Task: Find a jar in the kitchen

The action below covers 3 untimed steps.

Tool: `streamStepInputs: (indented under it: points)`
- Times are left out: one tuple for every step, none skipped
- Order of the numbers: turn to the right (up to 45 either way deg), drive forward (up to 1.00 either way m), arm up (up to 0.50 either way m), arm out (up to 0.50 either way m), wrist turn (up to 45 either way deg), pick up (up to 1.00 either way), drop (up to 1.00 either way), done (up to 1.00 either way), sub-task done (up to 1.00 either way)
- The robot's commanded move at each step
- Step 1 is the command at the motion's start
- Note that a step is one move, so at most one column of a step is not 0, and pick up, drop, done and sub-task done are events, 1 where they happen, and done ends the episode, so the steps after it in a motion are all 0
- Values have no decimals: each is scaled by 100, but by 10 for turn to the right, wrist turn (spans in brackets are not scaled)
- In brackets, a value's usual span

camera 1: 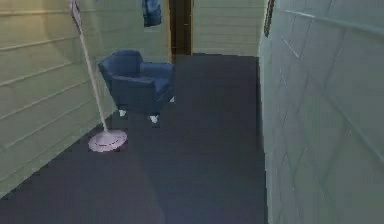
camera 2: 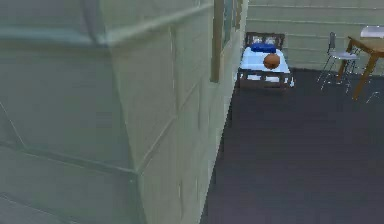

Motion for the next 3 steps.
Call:
streamStepInputs:
  points:
    - [0, 100, 0, 0, 0, 0, 0, 0, 0]
    - [30, 0, 0, 0, 0, 0, 0, 0, 0]
    - [-450, 0, 0, 0, 0, 0, 0, 0, 0]
